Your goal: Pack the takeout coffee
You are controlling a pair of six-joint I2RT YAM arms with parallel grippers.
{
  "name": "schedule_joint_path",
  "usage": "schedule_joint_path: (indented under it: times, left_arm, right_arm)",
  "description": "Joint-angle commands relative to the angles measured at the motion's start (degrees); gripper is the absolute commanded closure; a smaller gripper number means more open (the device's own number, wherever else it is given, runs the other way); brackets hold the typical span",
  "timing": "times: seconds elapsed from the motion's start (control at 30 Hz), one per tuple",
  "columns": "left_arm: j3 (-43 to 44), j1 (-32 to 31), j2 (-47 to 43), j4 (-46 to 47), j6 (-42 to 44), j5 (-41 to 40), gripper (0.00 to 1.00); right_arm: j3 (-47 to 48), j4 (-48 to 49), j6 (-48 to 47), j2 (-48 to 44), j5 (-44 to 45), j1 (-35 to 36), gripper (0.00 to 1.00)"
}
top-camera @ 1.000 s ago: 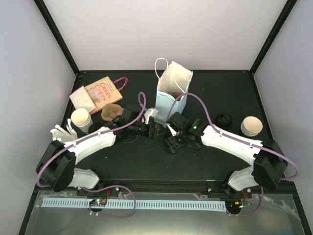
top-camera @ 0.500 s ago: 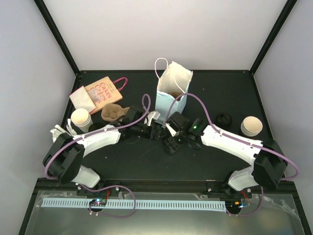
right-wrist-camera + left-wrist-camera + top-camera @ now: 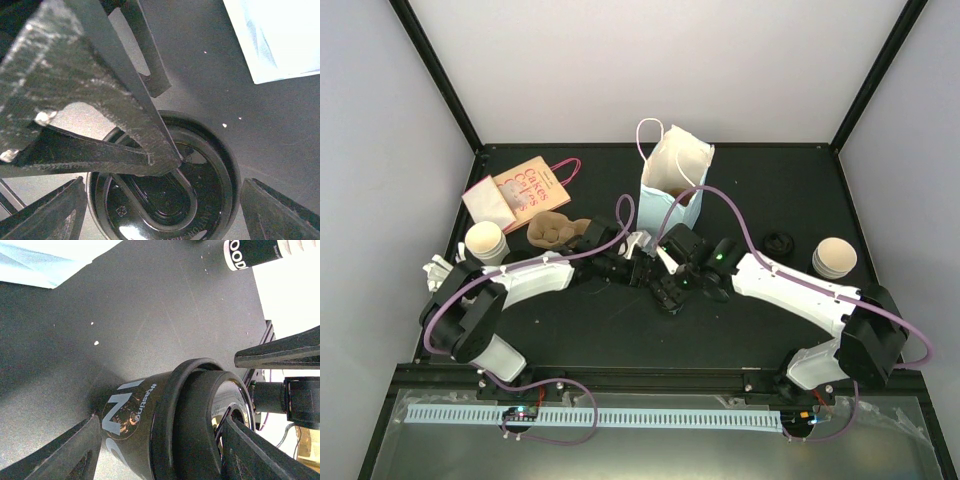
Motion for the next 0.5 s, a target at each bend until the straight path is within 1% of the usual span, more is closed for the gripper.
schedule_joint_path:
  times: [0.0, 0.2, 0.33, 0.47]
  left_arm:
    - [1.9, 0.1, 0.7, 0.0, 1.2, 0.7, 0.32]
    - [2.1, 0.0, -1.2, -0.3, 1.5, 0.9, 0.30]
    - [2.2, -0.1, -3.2, -0.3, 1.4, 1.2, 0.28]
    - [2.1, -0.1, -5.5, -0.8, 1.3, 1.1, 0.25]
  right_arm:
    - [1.6, -0.3, -0.4, -0.4, 0.1, 0.4, 0.13]
    - [1.2, -0.7, 2.3, -4.3, -0.4, 0.2, 0.10]
    - [-0.9, -0.2, 4.6, -6.6, -2.0, -1.2, 0.10]
    - [-2.5, 0.5, 3.8, -7.1, -2.9, -1.9, 0.12]
